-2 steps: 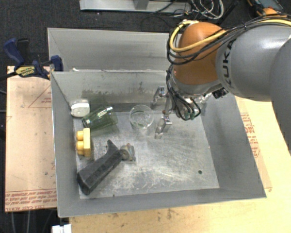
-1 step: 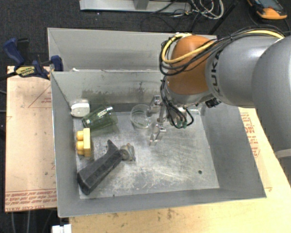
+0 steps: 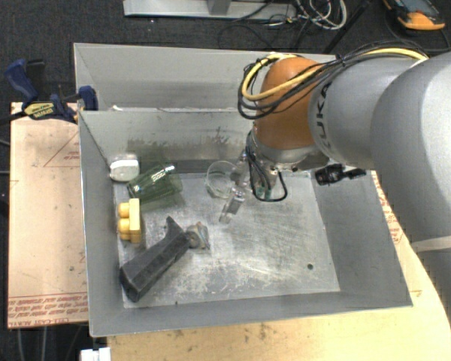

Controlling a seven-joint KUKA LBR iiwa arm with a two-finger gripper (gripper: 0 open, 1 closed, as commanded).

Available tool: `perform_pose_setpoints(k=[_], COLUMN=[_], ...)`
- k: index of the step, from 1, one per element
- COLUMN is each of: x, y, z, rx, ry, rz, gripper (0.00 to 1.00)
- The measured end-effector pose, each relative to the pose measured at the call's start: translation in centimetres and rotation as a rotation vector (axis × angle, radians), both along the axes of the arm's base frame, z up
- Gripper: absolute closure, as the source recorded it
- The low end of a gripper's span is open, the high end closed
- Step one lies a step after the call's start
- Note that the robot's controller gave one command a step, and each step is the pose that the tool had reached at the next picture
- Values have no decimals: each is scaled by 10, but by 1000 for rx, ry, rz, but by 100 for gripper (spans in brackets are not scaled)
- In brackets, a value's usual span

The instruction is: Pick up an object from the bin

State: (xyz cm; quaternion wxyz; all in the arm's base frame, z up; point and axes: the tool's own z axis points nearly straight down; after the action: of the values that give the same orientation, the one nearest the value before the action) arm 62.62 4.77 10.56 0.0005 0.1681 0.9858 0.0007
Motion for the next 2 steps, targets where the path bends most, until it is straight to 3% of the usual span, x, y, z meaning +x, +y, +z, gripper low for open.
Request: perform_pose_setpoints(k=[1,2], x=[3,2], y=[2,2], z=[-22,-23], rx=[-2,4], ry=[-3,-16], rz=[187,-37], gripper=[0,100])
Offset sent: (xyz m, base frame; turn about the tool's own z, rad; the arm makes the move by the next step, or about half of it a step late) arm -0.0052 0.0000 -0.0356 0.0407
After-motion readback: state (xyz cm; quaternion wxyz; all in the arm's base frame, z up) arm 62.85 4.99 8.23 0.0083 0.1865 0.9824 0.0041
